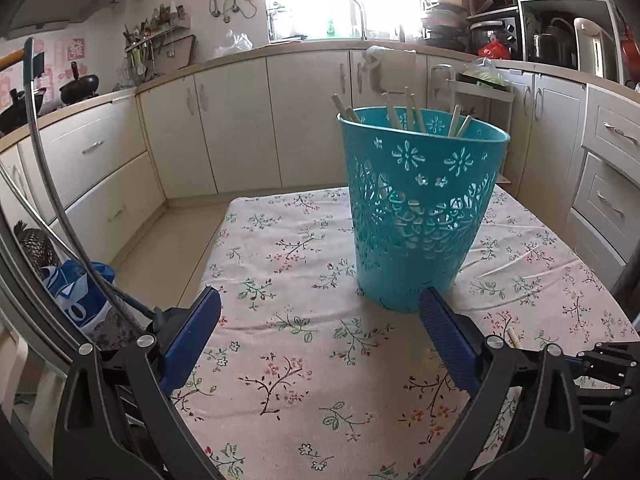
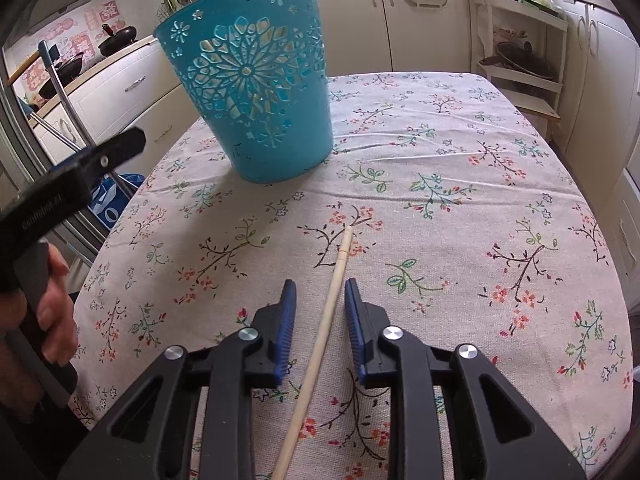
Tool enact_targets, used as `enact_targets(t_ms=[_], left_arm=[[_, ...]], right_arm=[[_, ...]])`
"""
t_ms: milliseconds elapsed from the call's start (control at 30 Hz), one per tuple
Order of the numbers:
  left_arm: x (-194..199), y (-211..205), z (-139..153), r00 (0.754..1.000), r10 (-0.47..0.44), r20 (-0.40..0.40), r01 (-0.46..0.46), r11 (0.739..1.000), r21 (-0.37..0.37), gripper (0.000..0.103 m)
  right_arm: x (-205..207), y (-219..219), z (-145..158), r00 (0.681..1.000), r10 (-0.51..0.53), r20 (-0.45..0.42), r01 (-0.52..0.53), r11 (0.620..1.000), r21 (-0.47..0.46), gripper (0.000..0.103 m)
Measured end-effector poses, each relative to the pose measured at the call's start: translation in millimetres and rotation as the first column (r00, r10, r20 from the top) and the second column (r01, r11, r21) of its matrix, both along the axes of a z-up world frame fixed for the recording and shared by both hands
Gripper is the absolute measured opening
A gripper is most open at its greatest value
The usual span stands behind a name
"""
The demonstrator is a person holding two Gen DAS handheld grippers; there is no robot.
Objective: Organize utensils
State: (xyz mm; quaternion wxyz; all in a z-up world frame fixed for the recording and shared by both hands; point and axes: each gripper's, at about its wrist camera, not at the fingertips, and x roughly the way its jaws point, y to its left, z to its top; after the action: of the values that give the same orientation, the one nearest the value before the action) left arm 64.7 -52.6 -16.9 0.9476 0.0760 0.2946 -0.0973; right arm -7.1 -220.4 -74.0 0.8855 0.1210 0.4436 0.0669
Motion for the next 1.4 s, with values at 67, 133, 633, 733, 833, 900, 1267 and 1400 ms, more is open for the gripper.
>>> enact_targets(t_ms=[67,133,633,733,833,900,1267,1400], left_arm=[[1.3,0.3,-5.3,1.000,0.002,-0.011,-0.002,1.000,-0.004,0.095],[2.4,0.6,-10.0,1.000,0.005,-0.022,-0.005,1.000,-0.011,0.095],[19.7,7.7,-26.0,0.992,0.040,-0.118,-0.045,0.998,-0.041,0.095],[25.0,11.1,-30.2,0.987,0.054,-0.154,-0.063,0.997,-0.053,0.095],[28.9,14.6,-34.6,0.981,0.059,-0.187,-0.073,0.995,-0.073,0.095],[29.1,15.6,-35.5,0.980,0.056,-0.191,-0.073,0.994,-0.084,0.095],[36.5,25.9,-44.0,0.967,0.062,-0.249,-0.100,0.985,-0.143,0.095],[37.1,26.2,-45.4,0.965,0.058,-0.256,-0.099,0.984,-0.151,0.095]], right_arm=[[0.0,-0.1,-0.1,1.000,-0.005,-0.002,0.005,1.000,-0.015,0.018],[-0.1,1.9,0.1,1.000,-0.003,-0.001,0.003,0.999,-0.034,0.017],[-7.8,-17.5,36.4,0.999,-0.016,0.052,0.007,0.988,0.156,0.006],[-4.2,-26.4,68.6,0.993,-0.028,0.111,-0.001,0.968,0.251,0.006],[6.8,-30.8,112.0,0.978,-0.040,0.206,-0.027,0.949,0.313,0.006],[16.4,-31.6,140.2,0.962,-0.047,0.270,-0.048,0.941,0.334,0.006],[69.0,-23.1,236.0,0.883,-0.046,0.468,-0.113,0.946,0.305,0.005],[78.5,-22.5,244.8,0.876,-0.045,0.481,-0.107,0.953,0.285,0.005]])
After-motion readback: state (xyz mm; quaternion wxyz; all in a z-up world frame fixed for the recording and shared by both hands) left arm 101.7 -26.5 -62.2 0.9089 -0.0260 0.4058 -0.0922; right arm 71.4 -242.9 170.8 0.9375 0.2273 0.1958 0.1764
